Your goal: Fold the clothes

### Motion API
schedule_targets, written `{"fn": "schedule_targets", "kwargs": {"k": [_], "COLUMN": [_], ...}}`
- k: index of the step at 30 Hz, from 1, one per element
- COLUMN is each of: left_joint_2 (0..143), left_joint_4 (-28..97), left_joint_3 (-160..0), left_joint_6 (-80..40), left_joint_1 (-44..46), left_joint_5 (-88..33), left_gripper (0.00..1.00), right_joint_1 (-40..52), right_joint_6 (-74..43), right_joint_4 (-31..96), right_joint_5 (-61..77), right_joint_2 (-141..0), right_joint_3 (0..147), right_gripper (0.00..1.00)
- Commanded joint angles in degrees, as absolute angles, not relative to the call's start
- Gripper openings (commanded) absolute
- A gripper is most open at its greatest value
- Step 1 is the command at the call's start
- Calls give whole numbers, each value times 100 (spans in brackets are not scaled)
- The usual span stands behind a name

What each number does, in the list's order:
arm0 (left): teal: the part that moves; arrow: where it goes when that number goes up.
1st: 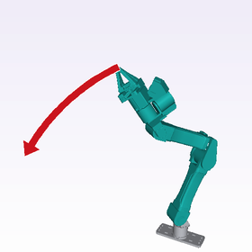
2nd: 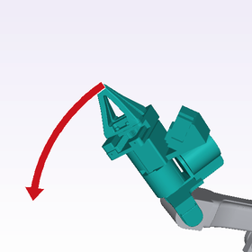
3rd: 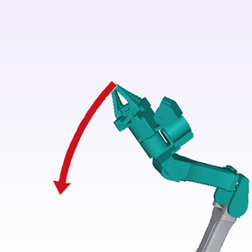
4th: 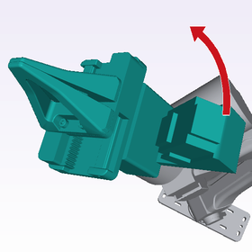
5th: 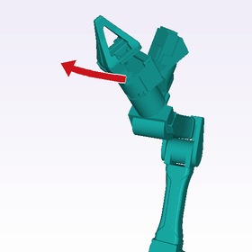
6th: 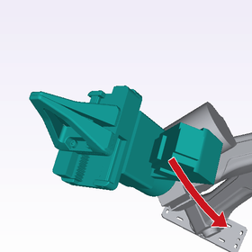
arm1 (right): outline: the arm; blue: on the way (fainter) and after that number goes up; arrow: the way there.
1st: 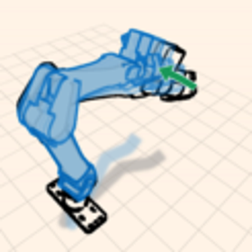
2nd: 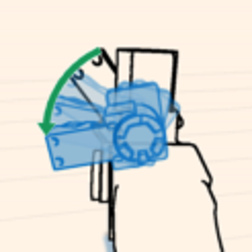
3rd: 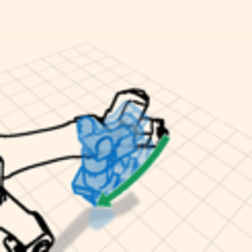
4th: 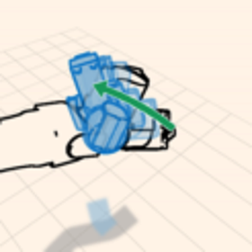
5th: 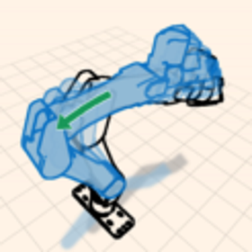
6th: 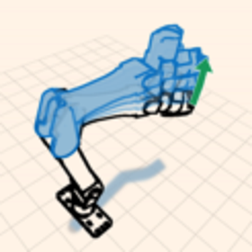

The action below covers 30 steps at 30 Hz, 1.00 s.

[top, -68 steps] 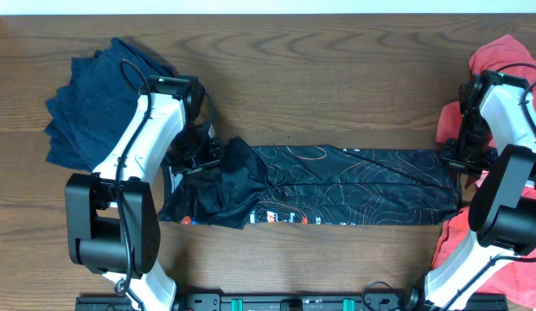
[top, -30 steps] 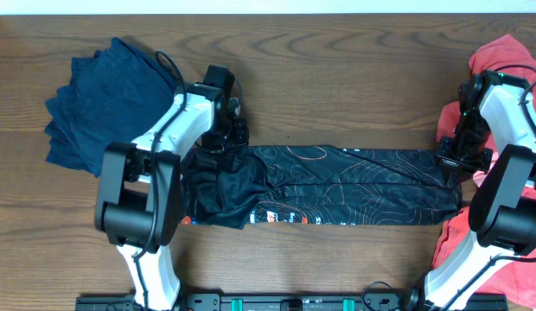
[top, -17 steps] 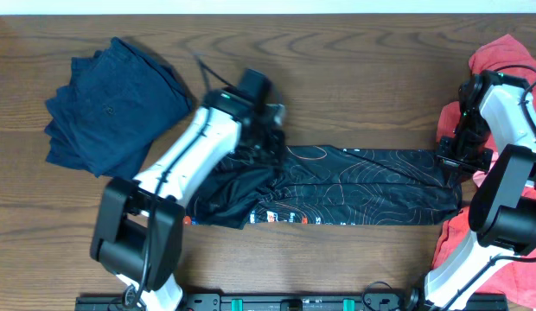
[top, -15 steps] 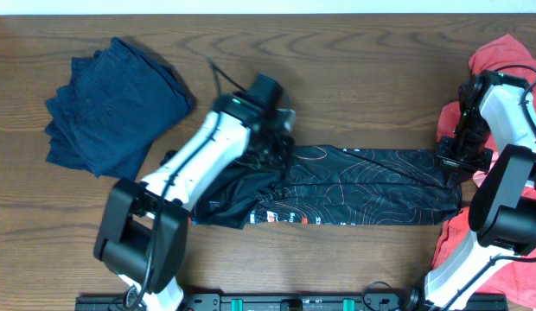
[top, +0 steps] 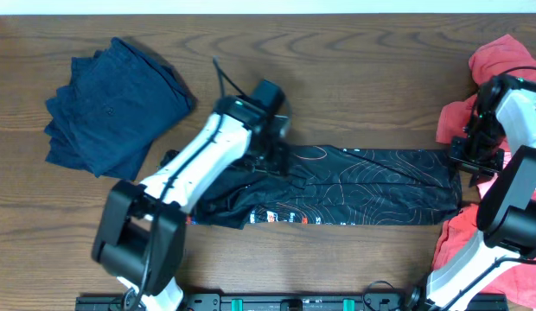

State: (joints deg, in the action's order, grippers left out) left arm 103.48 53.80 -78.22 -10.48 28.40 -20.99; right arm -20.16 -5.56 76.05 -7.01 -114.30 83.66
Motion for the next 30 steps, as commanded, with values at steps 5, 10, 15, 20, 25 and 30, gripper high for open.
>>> {"fn": "schedule_targets", "kwargs": {"k": [5, 10, 15, 20, 25, 30], "left_joint_2": [9065, 8621, 8571, 8571, 8571, 8571], "left_joint_4": [5524, 5618, 5686, 5697, 5706, 5990], "left_joint_3": [-7802, -7802, -7800, -7800, -7800, -7800], "left_joint_6": [-1079, -1081, -1079, -1079, -1076, -1079], "left_joint_1": [1892, 1590, 1577, 1575, 1568, 1564], "left_joint_5": [-1984, -1986, -1984, -1981, -1927, -1225], "left_gripper": [62, 62, 62, 62, 62, 62], "right_joint_1": [-2261, -2265, -2263, -2263, -2265, -2220], "right_joint_6": [248, 311, 309, 305, 237, 141], "right_joint_4": [6875, 6283, 6058, 6007, 6222, 7166], "right_joint_5": [-185, -191, 16, 117, 285, 287], "right_joint_2": [-11467, -11467, -11467, -11467, -11465, -11463], "right_joint_3": [7609, 7098, 6960, 6995, 7465, 8429], "right_gripper": [69, 72, 57, 2, 1, 1]}}
